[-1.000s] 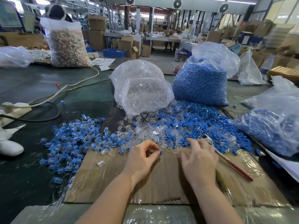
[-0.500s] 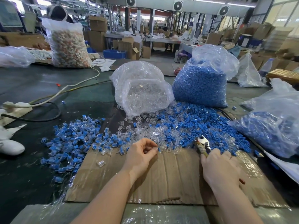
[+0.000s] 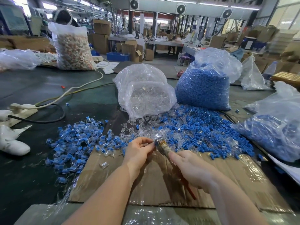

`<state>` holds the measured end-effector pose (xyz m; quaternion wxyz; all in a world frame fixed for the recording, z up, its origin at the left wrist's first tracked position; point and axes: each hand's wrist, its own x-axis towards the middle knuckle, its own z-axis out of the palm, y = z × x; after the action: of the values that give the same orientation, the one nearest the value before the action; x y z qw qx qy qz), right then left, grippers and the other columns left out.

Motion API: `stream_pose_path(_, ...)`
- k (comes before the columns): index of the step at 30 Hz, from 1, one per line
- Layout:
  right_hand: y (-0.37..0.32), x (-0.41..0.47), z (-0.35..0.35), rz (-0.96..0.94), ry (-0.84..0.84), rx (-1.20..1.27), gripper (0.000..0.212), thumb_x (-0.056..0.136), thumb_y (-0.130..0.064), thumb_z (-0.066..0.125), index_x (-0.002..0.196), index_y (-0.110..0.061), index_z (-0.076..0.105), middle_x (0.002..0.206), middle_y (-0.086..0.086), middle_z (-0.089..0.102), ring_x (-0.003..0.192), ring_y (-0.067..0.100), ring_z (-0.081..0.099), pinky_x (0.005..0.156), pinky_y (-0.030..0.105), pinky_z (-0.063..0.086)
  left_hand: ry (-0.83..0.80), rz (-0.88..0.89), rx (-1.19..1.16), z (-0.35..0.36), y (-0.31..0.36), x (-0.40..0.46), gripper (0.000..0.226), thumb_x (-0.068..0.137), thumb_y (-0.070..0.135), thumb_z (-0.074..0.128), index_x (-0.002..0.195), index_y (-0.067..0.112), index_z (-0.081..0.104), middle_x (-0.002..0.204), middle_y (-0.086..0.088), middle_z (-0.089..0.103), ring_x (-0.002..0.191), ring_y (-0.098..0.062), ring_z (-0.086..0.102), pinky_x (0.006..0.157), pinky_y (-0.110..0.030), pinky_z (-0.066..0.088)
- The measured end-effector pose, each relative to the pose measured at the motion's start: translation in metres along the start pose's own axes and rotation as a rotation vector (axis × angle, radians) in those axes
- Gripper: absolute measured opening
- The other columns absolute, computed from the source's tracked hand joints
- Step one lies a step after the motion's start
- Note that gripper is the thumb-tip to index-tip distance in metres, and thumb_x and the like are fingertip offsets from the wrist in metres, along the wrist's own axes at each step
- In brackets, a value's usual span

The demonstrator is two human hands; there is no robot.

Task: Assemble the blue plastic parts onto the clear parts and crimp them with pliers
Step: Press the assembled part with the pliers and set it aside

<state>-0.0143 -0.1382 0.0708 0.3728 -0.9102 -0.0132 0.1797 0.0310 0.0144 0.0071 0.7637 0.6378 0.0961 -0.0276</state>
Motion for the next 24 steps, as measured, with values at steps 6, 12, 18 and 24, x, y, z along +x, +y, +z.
stream_pose_path(6,0.0012,0.0048,-0.0027,0.077,-0.211,0.212,0.013,0.085,-0.018,0.059,0.094,-0.010,0.054,0.077,0.003,0.067,0.067,0.014,0.067,0.062,0.028,0.055,0.065,-0.008,-0.016,-0.0009,-0.0013,0.0027,0.008,0.084,0.002,0.063,0.087,0.009,0.064,0.069,-0.007,0.067,0.050,-0.009,0.063,0.045,-0.019,0.047)
stream_pose_path(12,0.0050,0.0058,-0.0011,0.081,-0.217,0.185,0.017,0.078,-0.006,0.051,0.095,-0.009,0.052,0.092,0.014,0.061,0.081,0.026,0.060,0.087,0.049,0.050,0.107,0.017,0.014,0.0009,-0.0016,0.0024,0.007,0.085,0.001,0.063,0.085,0.008,0.064,0.065,-0.004,0.065,0.045,-0.003,0.059,0.042,-0.015,0.044)
stream_pose_path(18,0.0027,0.0072,-0.0004,0.077,-0.208,0.114,0.013,0.079,-0.006,0.046,0.090,-0.012,0.048,0.090,0.009,0.053,0.073,0.019,0.051,0.063,0.032,0.044,0.123,0.023,0.045,0.0007,-0.0030,0.0036,0.006,0.085,0.003,0.062,0.086,0.008,0.063,0.068,-0.004,0.065,0.046,-0.001,0.059,0.044,-0.014,0.044)
stream_pose_path(24,0.0047,0.0077,-0.0003,0.113,-0.191,0.176,0.025,0.072,-0.003,0.046,0.097,-0.005,0.052,0.087,0.013,0.055,0.073,0.026,0.055,0.064,0.036,0.042,0.125,0.012,0.022,0.0003,-0.0054,0.0063,0.006,0.085,0.000,0.062,0.084,0.006,0.061,0.064,-0.005,0.061,0.044,-0.006,0.055,0.042,-0.017,0.042)
